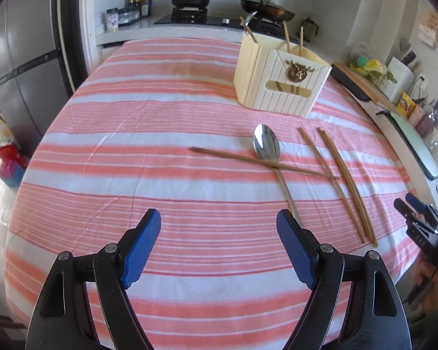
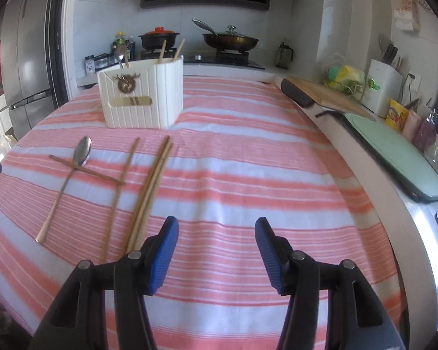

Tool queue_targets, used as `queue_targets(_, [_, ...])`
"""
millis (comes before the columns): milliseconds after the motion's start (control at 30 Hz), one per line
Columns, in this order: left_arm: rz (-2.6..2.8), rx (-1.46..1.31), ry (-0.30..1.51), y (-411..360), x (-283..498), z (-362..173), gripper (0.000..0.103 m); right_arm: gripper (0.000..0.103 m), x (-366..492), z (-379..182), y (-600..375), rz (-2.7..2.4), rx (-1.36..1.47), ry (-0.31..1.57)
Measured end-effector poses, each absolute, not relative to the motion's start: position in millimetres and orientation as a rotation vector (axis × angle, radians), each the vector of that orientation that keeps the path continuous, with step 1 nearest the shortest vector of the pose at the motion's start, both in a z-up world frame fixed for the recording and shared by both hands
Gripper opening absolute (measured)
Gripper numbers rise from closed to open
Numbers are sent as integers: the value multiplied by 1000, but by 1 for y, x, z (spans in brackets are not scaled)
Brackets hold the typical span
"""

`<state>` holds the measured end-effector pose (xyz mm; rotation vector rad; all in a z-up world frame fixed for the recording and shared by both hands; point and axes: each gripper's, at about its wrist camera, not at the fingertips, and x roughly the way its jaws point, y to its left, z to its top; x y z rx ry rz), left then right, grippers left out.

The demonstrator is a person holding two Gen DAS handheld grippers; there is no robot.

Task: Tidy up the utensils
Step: 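Withdraw both grippers from the holder back toward the remaining utensils, then move the left gripper to a wooden chopstick beside the spoon and close on it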

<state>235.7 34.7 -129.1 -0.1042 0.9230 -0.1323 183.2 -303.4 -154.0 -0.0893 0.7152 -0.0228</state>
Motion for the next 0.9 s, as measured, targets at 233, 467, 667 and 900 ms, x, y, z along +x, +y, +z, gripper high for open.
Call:
queue_targets(233, [-80,-134,928,35,239,-137,88,56,195,-165,-334,-99,-16,709])
queue_targets(467, [-93,-150,971,22,241,-157,89,56,202,-180,-343,-99,42,721])
queue_targets(667, [-122,-147,994,6,249,-167,89,56,206,-187,-339,-100,27,748])
queue_targets(900, [-146,-105,996,-27,270,-167,89,56,207,-192,-340,-115,40,781])
